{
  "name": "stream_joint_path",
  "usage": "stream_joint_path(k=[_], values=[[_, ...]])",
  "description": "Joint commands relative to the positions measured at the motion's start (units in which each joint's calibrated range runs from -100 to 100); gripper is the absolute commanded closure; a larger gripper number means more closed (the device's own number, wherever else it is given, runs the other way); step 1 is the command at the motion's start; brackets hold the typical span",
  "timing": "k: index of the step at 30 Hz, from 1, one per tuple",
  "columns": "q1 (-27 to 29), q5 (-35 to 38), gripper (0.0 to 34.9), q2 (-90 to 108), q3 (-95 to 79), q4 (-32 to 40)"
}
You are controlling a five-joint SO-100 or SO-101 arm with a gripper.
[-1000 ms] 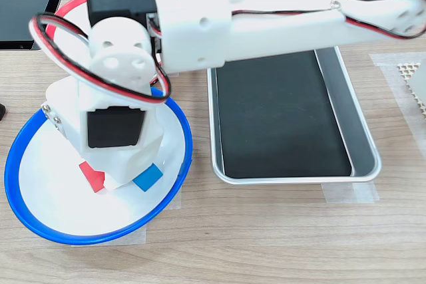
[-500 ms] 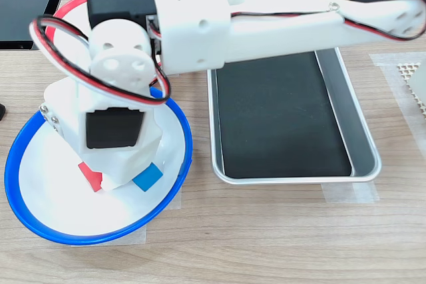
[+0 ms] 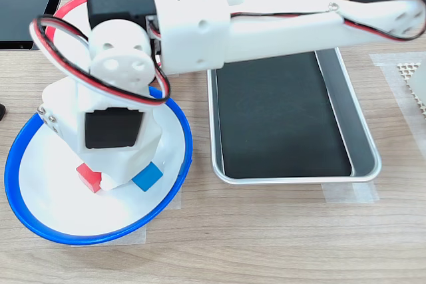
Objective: Relocate any misplaced blocks to their matching dishes.
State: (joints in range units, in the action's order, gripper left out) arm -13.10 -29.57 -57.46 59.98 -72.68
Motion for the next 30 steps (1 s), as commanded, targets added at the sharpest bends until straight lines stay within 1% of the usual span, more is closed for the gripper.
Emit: stream_joint_path(k=[1, 11, 18, 20, 22, 23, 28, 30], values=[[0.1, 0.5, 34.6, 2.2, 2.1, 0.2], [-0.3, 1.7, 34.6, 6.4, 0.7, 0.4], [-0.1, 6.5, 34.6, 15.5, -4.2, -0.4], [2.5, 11.9, 34.6, 21.3, -9.0, -1.0], [5.1, 14.6, 34.6, 24.0, -11.5, -0.7], [5.9, 15.4, 34.6, 24.6, -12.1, -0.6], [14.2, 20.8, 34.6, 27.9, -15.1, 1.0], [16.6, 21.3, 34.6, 28.2, -15.8, 1.2]])
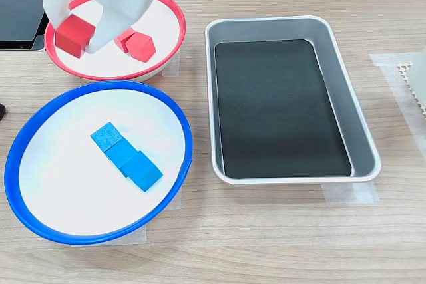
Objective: Relocate any misplaced blocks to their matching dishes.
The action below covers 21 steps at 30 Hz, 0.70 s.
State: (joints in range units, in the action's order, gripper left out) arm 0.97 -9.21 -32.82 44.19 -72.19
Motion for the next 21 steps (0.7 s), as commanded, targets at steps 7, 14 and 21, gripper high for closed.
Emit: stream_joint_path(k=[7, 14, 21], values=[[8.4, -3.9, 34.6, 0.9, -3.1, 0.0], [9.9, -5.8, 34.6, -5.8, 0.6, 0.7], [10.2, -6.4, 34.6, -9.5, 3.3, 0.8]])
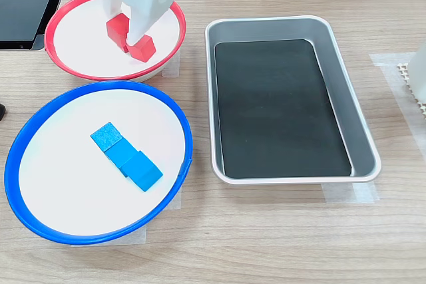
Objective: Relocate any misplaced blocks to their matching dishes.
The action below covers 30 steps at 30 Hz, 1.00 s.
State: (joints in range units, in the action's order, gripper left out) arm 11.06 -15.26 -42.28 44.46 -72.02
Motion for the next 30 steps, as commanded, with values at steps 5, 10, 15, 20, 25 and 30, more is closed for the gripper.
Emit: stream_joint_path(k=[5, 10, 15, 20, 25, 30], values=[[-0.5, -0.3, 34.6, -2.6, 4.9, 0.7], [-1.1, 0.0, 34.6, -4.5, 6.6, 1.6], [-1.6, 0.4, 34.6, -6.5, 8.7, 1.7], [-2.0, 0.7, 34.6, -8.0, 9.7, 2.2], [-2.3, 0.8, 34.6, -9.2, 10.5, 2.3], [-2.3, 1.1, 34.6, -10.1, 11.0, 2.6]])
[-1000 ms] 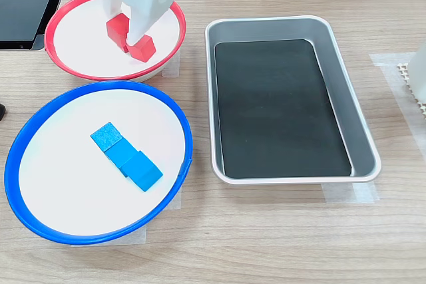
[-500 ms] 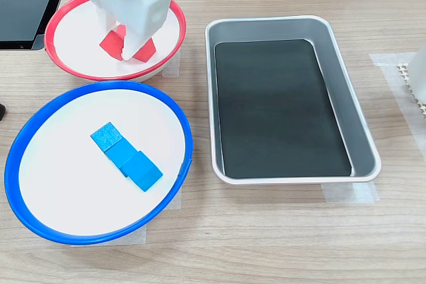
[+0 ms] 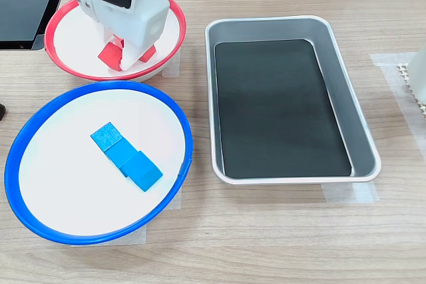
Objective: Relocate any misplaced blocks to their matching dishes.
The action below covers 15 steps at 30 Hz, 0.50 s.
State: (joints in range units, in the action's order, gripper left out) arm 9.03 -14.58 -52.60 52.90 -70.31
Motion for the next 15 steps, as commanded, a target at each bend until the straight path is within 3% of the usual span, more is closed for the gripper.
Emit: stream_joint_path(k=[1, 5, 15], values=[[-0.2, 0.4, 34.6, 0.1, 2.6, 0.9], [0.0, 0.6, 32.4, 0.1, 2.8, 1.2], [0.6, 1.3, 21.0, 0.9, 3.1, -2.0]])
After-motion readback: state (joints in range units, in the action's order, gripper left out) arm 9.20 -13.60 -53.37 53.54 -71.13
